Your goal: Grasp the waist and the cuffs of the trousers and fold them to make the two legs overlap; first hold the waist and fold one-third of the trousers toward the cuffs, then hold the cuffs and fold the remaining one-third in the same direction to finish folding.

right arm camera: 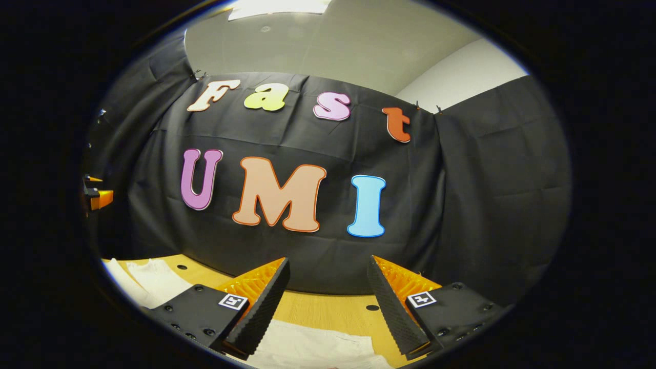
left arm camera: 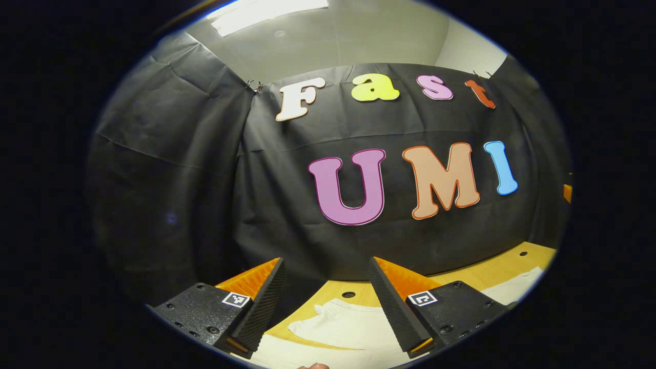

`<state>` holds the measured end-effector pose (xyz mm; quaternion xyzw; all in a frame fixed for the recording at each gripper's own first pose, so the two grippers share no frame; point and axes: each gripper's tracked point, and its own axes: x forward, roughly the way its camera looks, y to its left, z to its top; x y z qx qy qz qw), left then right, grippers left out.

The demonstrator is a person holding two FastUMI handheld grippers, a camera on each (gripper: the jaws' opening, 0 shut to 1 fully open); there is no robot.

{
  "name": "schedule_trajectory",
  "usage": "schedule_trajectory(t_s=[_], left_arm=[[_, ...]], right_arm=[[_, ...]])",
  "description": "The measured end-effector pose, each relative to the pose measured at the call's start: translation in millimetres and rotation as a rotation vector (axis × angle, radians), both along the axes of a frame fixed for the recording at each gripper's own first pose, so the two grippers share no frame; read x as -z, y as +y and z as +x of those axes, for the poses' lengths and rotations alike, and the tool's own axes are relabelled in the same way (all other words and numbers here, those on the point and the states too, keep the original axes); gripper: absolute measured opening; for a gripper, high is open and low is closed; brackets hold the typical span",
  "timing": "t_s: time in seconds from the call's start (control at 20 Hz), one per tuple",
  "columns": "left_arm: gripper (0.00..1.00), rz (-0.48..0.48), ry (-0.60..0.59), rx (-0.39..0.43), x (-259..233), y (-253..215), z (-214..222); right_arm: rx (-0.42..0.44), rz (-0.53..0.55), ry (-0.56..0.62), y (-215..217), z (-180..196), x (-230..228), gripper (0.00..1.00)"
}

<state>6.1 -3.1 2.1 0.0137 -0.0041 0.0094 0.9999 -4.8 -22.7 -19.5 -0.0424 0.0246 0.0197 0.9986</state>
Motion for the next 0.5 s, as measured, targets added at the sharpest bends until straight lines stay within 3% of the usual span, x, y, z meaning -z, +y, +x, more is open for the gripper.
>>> schedule_trajectory(t_s=[0.5], left_arm=[[0.95, 0.001, 0.019, -0.034, 3.8, 3.0, -3.0]], right_arm=[[-0.100, -0.282, 0.125, -38.0, -36.4, 56.5, 0.99]])
